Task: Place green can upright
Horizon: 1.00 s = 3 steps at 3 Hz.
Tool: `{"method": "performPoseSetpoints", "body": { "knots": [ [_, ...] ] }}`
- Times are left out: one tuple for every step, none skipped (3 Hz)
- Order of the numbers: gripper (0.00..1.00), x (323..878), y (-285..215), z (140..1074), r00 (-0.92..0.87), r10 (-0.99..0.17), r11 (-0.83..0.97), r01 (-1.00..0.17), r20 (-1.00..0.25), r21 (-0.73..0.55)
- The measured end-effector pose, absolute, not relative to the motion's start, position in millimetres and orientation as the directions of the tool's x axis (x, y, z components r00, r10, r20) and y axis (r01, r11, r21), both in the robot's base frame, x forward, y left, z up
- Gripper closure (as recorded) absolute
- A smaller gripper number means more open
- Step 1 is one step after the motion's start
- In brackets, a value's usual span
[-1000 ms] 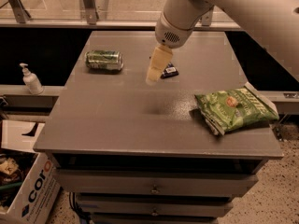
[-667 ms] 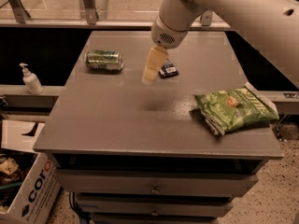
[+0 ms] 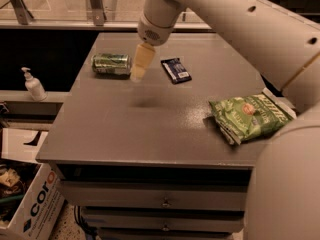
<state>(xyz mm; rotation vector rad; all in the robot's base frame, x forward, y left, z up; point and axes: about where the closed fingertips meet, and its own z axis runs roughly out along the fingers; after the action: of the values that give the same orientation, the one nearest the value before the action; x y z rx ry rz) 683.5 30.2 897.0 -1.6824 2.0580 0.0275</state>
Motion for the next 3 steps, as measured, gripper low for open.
{"method": "performPoseSetpoints", "body": {
  "knots": [
    [0.00, 692.6, 63.2, 889.6, -0.124, -0.925, 0.223, -0.943, -0.358, -0.249],
    [0.00, 697.7, 90.9, 875.9, -0.125, -0.932, 0.206, -0.955, -0.342, -0.213],
    [0.00, 705.7, 112.7, 861.2, -0.122, -0.941, 0.189, -0.963, -0.317, -0.190]
  ]
}}
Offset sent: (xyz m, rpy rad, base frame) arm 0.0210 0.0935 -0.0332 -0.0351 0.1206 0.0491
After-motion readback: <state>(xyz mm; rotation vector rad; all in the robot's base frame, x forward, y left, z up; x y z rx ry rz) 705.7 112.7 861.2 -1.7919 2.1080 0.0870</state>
